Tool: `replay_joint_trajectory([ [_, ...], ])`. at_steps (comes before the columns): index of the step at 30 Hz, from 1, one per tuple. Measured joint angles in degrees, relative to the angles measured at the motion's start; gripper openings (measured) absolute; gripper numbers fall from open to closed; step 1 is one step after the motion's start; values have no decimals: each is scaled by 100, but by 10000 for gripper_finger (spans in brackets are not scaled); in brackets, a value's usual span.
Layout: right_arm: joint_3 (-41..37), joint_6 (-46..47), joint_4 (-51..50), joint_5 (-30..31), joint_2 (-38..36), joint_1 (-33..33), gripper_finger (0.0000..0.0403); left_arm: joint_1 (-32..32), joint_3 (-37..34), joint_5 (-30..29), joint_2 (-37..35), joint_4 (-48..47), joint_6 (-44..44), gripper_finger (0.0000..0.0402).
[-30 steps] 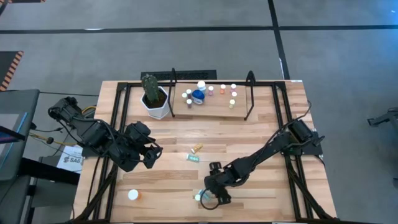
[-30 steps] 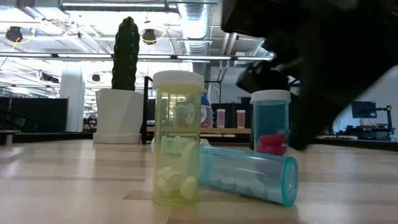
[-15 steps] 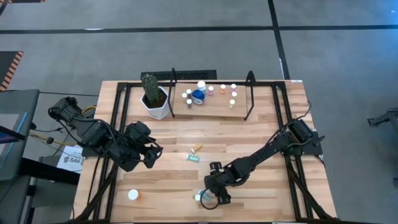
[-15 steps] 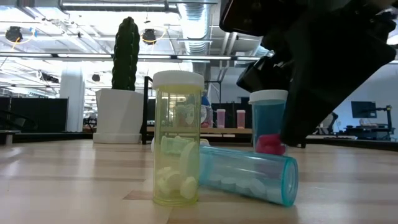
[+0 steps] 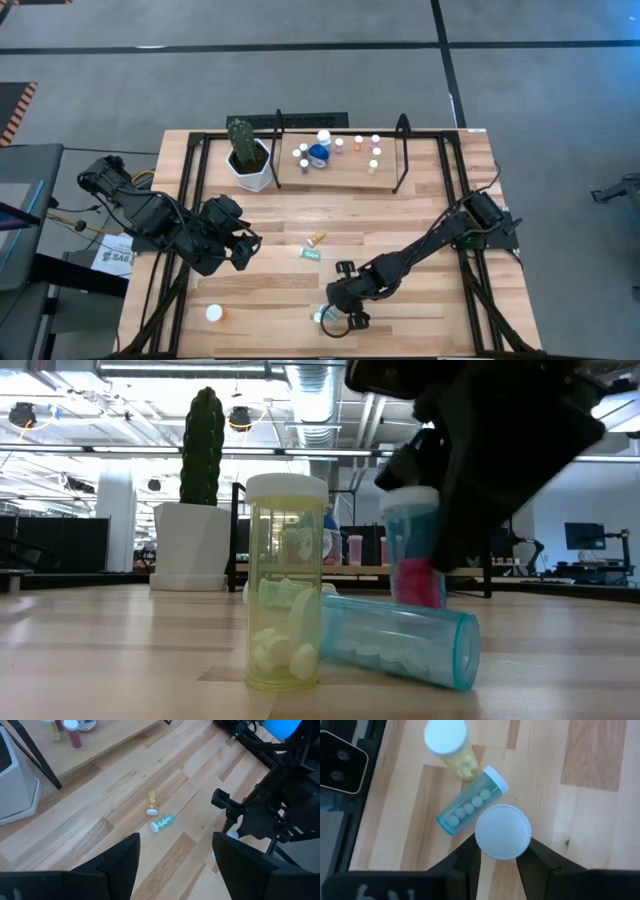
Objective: Pick and place medicine bottles onto shelf by color
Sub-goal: Put the small blue pill bottle on the shelf
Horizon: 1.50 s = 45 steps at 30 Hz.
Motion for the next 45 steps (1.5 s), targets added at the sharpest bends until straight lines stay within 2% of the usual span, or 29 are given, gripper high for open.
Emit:
replay_joint_trajectory([
  [8,490,-482,-916,1,-4,-194,123,0,0,-2,0,0,151,235],
  [14,574,-819,-1291,5,-237,-522,123,0,0,-6,0,0,372,235],
  [21,558,-1457,-1831,62,-867,-1322,123,0,-2,-35,-2,-33,636,235],
  [26,-44,-1707,-1862,129,-1564,-2227,123,-2,-4,-51,-2,-59,787,235],
  [30,-768,-1340,-1502,166,-2088,-3080,123,0,-4,-224,-2,-55,970,235],
  [33,-1107,-537,-961,182,-2351,-3635,123,80,-4,-425,-2,-44,1080,235],
  [38,-1159,268,-667,234,-2404,-4269,123,440,-4,-619,-2,-15,1104,235],
  [45,-1166,248,-382,335,-2279,-4765,123,1203,-4,-788,-4,19,1194,235],
])
